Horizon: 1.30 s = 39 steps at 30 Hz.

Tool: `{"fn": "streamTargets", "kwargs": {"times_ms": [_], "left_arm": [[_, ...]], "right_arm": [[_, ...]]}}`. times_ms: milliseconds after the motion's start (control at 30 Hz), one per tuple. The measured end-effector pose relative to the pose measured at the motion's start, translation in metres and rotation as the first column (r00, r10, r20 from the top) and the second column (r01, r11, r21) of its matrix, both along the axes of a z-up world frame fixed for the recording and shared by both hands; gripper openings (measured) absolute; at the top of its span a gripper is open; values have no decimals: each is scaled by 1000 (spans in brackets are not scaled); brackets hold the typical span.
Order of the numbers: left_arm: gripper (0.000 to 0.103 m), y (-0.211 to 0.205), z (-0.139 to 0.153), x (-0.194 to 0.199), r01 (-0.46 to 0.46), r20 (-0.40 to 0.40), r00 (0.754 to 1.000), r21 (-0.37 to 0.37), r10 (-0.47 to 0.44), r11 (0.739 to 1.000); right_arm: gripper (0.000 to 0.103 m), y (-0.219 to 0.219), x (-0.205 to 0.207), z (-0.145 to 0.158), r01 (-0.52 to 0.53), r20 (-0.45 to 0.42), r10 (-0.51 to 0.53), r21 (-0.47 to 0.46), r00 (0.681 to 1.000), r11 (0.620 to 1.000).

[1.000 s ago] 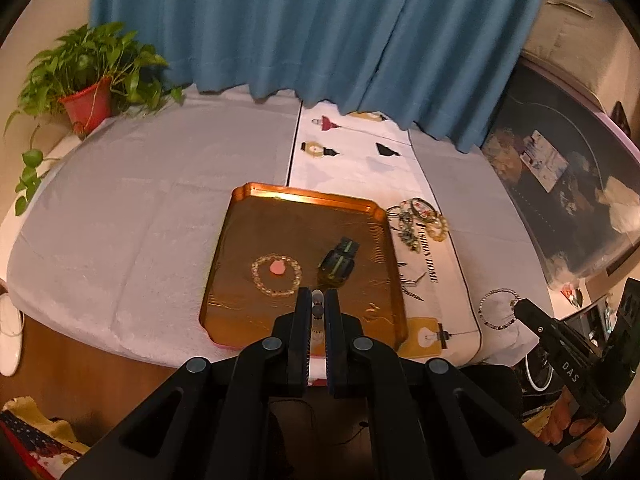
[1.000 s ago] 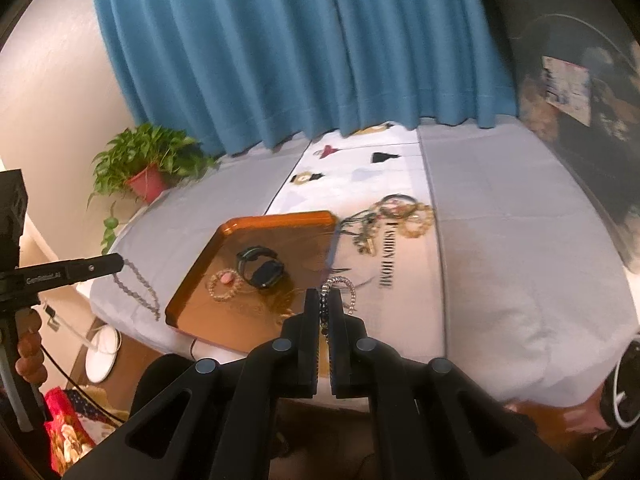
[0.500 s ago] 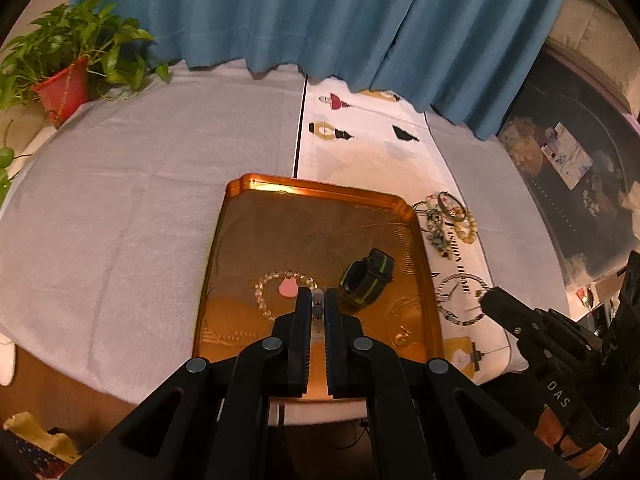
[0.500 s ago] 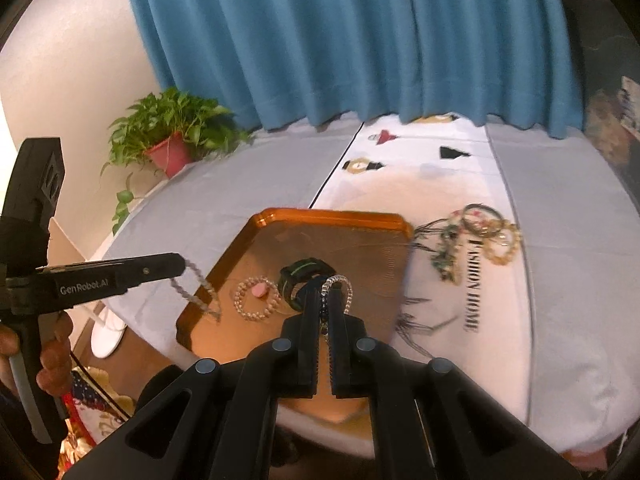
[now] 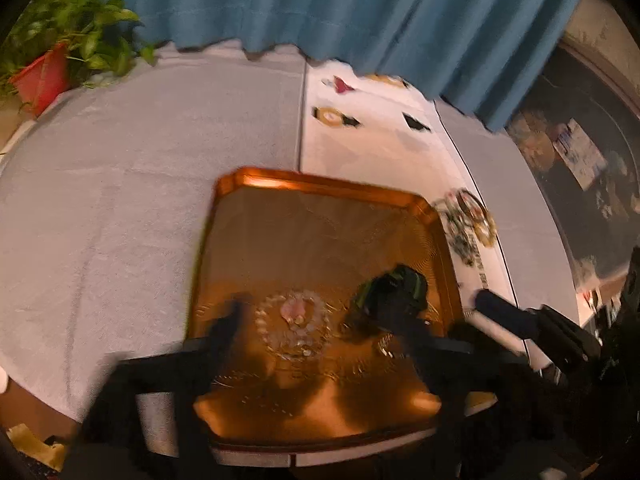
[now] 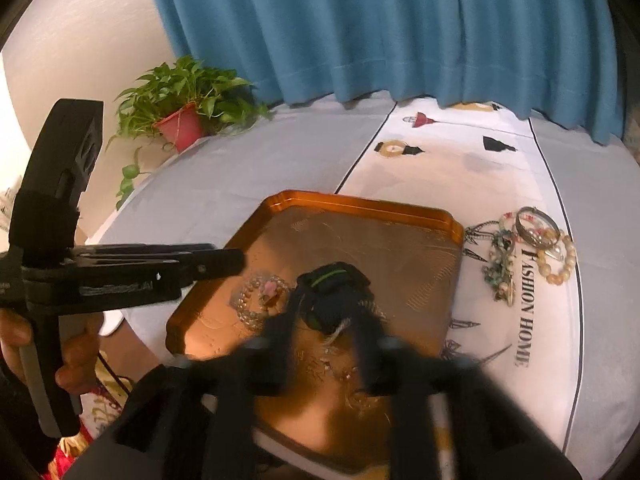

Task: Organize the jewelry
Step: 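Carry the silver chain bracelet over the tray and open the right gripper, then lift both grippers away from the tray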

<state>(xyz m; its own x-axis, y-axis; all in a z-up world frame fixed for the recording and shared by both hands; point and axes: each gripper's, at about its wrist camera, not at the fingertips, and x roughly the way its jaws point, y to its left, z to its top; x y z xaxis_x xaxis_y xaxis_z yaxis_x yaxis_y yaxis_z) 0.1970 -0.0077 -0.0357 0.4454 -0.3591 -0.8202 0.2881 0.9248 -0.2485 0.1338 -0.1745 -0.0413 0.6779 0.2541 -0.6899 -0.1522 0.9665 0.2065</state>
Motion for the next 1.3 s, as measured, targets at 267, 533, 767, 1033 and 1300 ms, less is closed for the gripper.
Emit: {"fn": "streamTargets", "kwargs": {"times_ms": [267,533,767,1033,1300], "left_arm": [[99,32,0,-25,-144,21,990,93,142,985],[99,46,20,-91,-152,42,988,113,148,982],[99,41,59,-135,-134,126,985,102,120,986],[99,38,81,-174,-127,173,979,97,109,987],[99,33,92,-191,-124,199,975,103,102,987]], "right_arm": [[62,-25,-30,0,100,-30,-100,1,995,995],[65,-41,-96,22,221,-31,-220,10,975,975],[70,-24,-146,57,206,55,-206,16,977,979],[71,-10,-184,74,181,104,-182,13,978,983],[72,-14,-203,83,186,130,-188,23,974,982]]}}
